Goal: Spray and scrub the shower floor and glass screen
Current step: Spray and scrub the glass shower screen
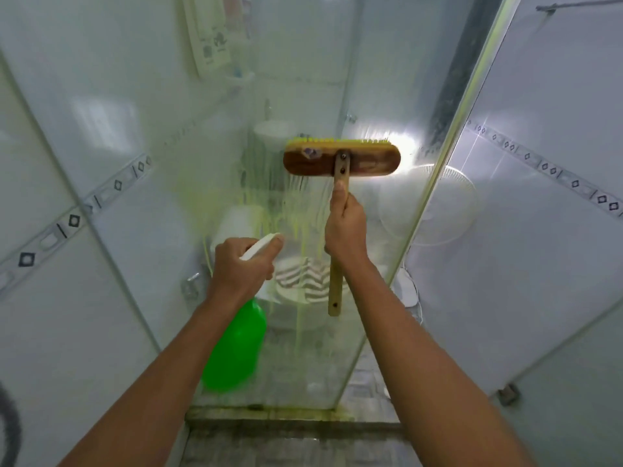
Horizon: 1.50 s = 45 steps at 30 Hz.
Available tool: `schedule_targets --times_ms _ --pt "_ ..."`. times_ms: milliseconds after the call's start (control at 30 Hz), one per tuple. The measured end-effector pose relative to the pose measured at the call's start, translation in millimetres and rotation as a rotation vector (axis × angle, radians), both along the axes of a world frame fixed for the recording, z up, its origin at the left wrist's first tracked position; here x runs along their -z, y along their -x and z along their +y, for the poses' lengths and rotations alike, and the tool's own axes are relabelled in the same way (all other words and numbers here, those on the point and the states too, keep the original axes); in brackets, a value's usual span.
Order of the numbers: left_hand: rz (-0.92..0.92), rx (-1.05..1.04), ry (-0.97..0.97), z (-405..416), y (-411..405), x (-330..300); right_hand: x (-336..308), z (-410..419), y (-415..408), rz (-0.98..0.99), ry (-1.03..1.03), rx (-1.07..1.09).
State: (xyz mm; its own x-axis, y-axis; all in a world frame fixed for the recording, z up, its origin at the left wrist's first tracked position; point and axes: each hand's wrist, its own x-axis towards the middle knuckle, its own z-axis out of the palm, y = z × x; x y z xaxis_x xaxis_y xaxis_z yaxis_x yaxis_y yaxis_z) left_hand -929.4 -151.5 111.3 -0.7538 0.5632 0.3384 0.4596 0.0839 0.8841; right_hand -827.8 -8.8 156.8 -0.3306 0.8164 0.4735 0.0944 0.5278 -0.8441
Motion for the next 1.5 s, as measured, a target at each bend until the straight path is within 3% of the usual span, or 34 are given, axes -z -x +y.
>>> schedule_targets --times_ms 167,367,533,767,867,967,1100,1200,1300,1500 --pt "-0.032 -0.028 -0.023 2.4 -5.8 19.6 -61.4 16.0 1.7 0.042 -0.094 0.037" --pt "-0.001 -0.042 -0.037 9.3 -3.7 26.9 -53.2 15.9 2.3 0.056 -0.116 0.015" --pt "0.027 -0.138 -0.131 7.9 1.2 25.7 24.4 14.6 5.4 0.033 -0.068 -0.013" --pt "0.055 -0.17 -0.141 4.7 12.2 43.0 203.2 -11.2 -6.1 -0.232 0.154 -0.08" --pt "0.075 -0.164 -0.125 1.1 12.2 50.8 229.0 -22.7 -11.0 -0.295 0.24 -0.067" --pt "0.093 -0.179 -0.114 -8.0 15.7 52.9 189.7 -25.2 5.7 -0.188 0.167 -0.048" --pt "0.081 -0.21 -0.102 -14.0 21.2 44.9 74.0 -20.9 41.4 -0.108 -0.026 -0.047" --pt "0.075 -0.221 -0.108 -20.2 21.3 38.6 30.8 -17.4 52.7 -0.057 -0.101 -0.06" --pt "0.056 -0.236 -0.125 -25.7 24.6 35.4 69.3 -13.8 43.8 -0.125 -0.083 -0.052" --pt "-0.024 -0.257 -0.137 -40.7 28.6 42.5 194.6 -28.3 30.8 -0.51 -0.046 -0.116"
